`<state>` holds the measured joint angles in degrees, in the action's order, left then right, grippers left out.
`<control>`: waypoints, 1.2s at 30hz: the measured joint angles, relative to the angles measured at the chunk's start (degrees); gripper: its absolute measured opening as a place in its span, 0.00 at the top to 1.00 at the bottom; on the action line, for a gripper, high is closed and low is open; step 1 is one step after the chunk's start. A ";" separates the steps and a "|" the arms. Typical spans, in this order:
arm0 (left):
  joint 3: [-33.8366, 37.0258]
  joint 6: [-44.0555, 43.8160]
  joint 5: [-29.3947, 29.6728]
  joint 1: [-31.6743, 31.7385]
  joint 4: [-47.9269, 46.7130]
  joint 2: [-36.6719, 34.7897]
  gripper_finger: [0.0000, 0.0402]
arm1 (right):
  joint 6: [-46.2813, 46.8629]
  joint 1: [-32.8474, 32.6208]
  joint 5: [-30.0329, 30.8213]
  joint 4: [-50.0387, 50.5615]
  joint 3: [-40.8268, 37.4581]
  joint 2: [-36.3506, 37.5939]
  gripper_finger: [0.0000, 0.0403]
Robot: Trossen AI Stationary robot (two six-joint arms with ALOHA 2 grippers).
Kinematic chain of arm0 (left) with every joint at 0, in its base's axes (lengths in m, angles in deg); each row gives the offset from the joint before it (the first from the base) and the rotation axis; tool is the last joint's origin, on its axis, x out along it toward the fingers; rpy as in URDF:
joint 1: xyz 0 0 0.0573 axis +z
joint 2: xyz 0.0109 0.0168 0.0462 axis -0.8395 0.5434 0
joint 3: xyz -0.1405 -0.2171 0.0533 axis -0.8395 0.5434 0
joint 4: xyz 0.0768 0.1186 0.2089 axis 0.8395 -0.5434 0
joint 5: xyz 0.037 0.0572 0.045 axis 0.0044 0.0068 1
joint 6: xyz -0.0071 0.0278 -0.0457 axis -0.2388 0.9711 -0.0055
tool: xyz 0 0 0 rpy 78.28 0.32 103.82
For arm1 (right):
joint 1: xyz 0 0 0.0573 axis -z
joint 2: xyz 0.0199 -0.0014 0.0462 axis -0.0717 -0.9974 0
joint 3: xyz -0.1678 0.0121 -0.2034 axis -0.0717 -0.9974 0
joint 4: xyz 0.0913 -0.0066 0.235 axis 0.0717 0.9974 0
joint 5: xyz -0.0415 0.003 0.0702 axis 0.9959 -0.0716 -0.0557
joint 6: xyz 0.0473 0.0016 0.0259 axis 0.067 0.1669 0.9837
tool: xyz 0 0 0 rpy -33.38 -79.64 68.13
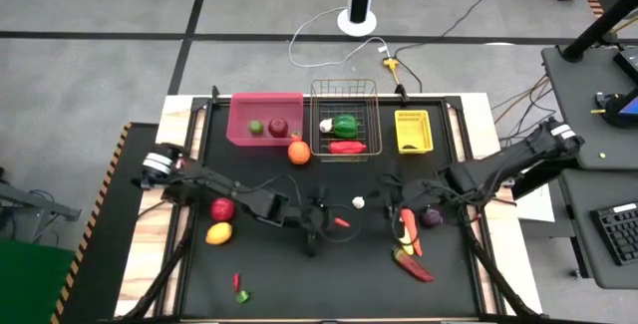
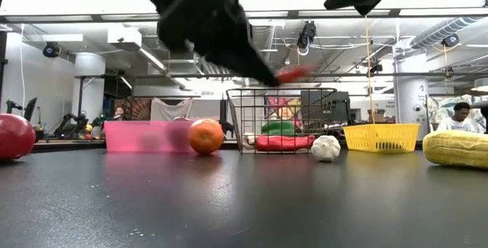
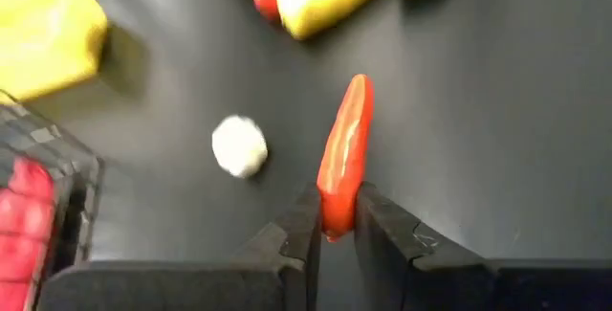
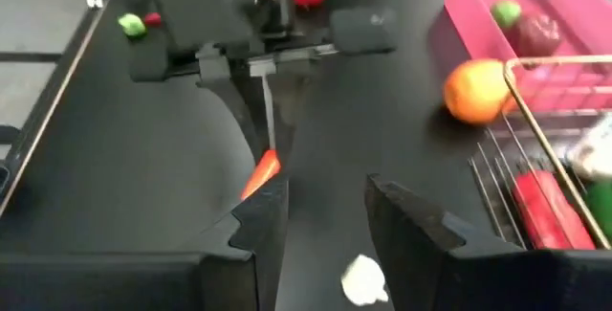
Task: Sort produce into baskets
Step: Put the small orange chili pepper into the yellow bin
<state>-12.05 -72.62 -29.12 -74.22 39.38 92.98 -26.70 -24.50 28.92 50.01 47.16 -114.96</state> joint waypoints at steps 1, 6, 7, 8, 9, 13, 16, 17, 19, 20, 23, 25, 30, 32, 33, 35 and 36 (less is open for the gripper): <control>0.75 0.19 0.03 -0.09 1.81 -0.84 0.91 | -0.77 -0.60 0.76 -1.94 -0.93 0.00 0.67; 5.97 0.38 0.09 -0.08 12.49 -4.95 0.91 | -5.83 -2.83 3.29 -14.67 -5.25 -0.02 0.67; 7.39 0.46 0.09 -0.08 15.21 -5.79 0.91 | -7.04 -3.25 3.33 -16.61 -5.96 -0.02 0.67; 8.95 0.45 0.11 -0.06 18.02 -6.59 0.91 | -7.61 -3.54 3.46 -18.31 -6.62 -0.02 0.67; 10.40 0.36 0.12 -0.08 20.85 -7.42 0.91 | -8.40 -3.74 3.49 -19.96 -7.22 -0.02 0.66; 16.16 -0.27 0.09 -0.10 33.69 -10.03 0.91 | -10.59 -4.32 3.49 -28.85 -9.97 -0.02 0.63; 19.60 -0.29 0.07 -0.08 42.77 -10.60 0.91 | -13.08 -4.61 3.47 -37.75 -12.94 -0.02 0.61; 20.40 -0.27 0.07 -0.08 45.60 -10.62 0.91 | -13.79 -4.61 3.47 -40.45 -13.92 -0.02 0.60; 21.62 -0.30 0.07 -0.08 49.68 -10.69 0.91 | -14.86 -4.61 3.47 -45.24 -15.66 -0.02 0.59; 21.89 -0.29 0.07 -0.08 50.73 -10.69 0.91 | -15.22 -4.61 3.47 -47.11 -16.37 -0.02 0.58; 21.51 -0.27 0.04 -0.07 51.18 -10.31 0.91 | -16.00 -4.49 3.44 -50.56 -17.55 -0.02 0.56; 20.39 -0.15 0.00 -0.01 51.23 -9.65 0.91 | -16.11 -4.48 3.44 -51.11 -17.58 -0.02 0.56; 16.10 2.19 -0.08 0.02 51.00 -6.57 0.91 | -17.15 -4.48 3.44 -51.89 -17.58 -0.02 0.55; 14.49 3.09 -0.09 0.09 50.66 -5.34 0.91 | -17.23 -4.48 3.40 -51.87 -17.58 -0.04 0.55; 13.75 3.21 -0.10 0.20 50.65 -4.81 0.91 | -17.22 -4.48 3.33 -51.85 -17.58 -0.04 0.55; 12.59 3.21 -0.15 0.49 50.21 -3.94 0.91 | -17.21 -4.48 2.94 -51.66 -17.58 -0.04 0.55; 11.92 3.21 -0.13 0.68 50.35 -3.47 0.91 | -17.21 -4.48 2.96 -51.63 -17.58 -0.04 0.55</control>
<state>-0.12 -69.41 -29.25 -73.55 89.73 89.51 -43.91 -28.98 31.89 -1.63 29.58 -115.01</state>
